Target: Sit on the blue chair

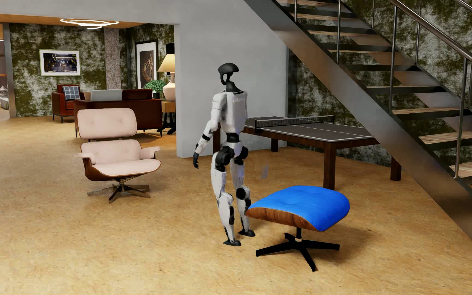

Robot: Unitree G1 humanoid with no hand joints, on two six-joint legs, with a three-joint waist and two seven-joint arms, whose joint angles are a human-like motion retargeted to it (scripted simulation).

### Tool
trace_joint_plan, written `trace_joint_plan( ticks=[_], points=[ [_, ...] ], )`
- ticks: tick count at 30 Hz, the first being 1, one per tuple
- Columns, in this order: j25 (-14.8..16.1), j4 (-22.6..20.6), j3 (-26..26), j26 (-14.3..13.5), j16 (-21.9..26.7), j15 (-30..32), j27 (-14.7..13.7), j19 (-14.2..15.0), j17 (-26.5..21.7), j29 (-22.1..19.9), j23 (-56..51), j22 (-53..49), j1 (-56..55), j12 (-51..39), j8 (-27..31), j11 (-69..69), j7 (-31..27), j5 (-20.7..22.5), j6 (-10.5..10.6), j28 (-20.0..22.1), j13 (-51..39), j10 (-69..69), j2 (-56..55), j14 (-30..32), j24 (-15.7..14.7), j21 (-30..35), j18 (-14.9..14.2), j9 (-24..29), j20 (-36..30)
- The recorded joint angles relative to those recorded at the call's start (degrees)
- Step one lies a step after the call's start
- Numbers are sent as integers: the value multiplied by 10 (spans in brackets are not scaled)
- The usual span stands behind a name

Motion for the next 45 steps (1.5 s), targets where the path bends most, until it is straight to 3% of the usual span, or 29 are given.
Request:
trace_joint_plan(
  ticks=[2,4,11,15,18,23,30,33,35,40,42,43,44,45],
  points=[
    [5,1,1,27,-11,-3,19,1,16,-19,62,74,17,1,-6,-17,5,1,1,24,10,2,29,-9,-4,-16,0,-19,3],
    [6,4,4,36,-10,-9,27,4,28,-24,86,109,25,4,-9,-21,5,1,1,31,28,3,41,-14,3,-33,-3,-36,7],
    [-13,8,6,18,15,-22,5,6,52,28,17,53,30,48,-1,-21,-8,-2,-2,2,89,5,51,-21,-2,-44,-3,-66,29],
    [-3,7,6,26,-6,-19,12,-1,55,14,24,53,30,46,8,-13,-30,-5,-3,8,83,-1,40,-34,-8,-42,-5,-68,26],
    [-9,4,7,19,-10,-18,6,-4,40,20,17,30,32,53,6,-15,-23,-3,-1,0,76,0,43,-21,-5,-31,1,-63,27],
    [7,2,6,17,-13,-20,12,-1,37,1,36,38,35,51,0,-22,-7,-1,-1,-4,69,0,50,-20,1,-37,4,-61,18],
    [-9,2,5,39,-11,-20,15,-14,40,17,13,53,-1,4,10,24,-10,5,-2,8,26,42,4,-22,-18,15,21,-27,-7],
    [-19,10,-2,40,-10,-34,22,-15,42,12,-6,28,-80,-58,25,117,-31,0,1,0,-40,133,-80,-35,-8,59,18,24,-60],
    [-17,26,-6,31,3,-53,21,-1,38,13,-41,-15,-160,-117,37,217,-49,-10,-1,-20,-91,212,-172,-44,6,86,-1,71,-109],
    [-21,47,-5,1,54,-116,1,18,-3,-7,-157,-165,-380,-287,47,474,-90,-40,-1,-37,-215,439,-406,-92,48,183,-21,206,-289],
    [-44,51,-4,-16,76,-137,-19,25,-46,21,-239,-218,-473,-364,59,570,-111,-48,1,-52,-265,530,-500,-109,69,223,-32,256,-355],
    [-39,55,-5,-33,96,-147,-29,32,-78,31,-296,-257,-519,-403,66,619,-121,-53,2,-60,-288,576,-546,-119,80,242,-40,279,-391],
    [-20,56,-5,-38,119,-158,-35,40,-119,12,-362,-301,-562,-442,74,666,-131,-59,4,-53,-308,622,-590,-129,77,255,-46,302,-427],
    [2,56,-7,-38,149,-165,-44,45,-162,-12,-424,-352,-604,-476,79,715,-141,-65,5,-9,-331,667,-635,-138,61,265,-51,321,-458]
  ],
)
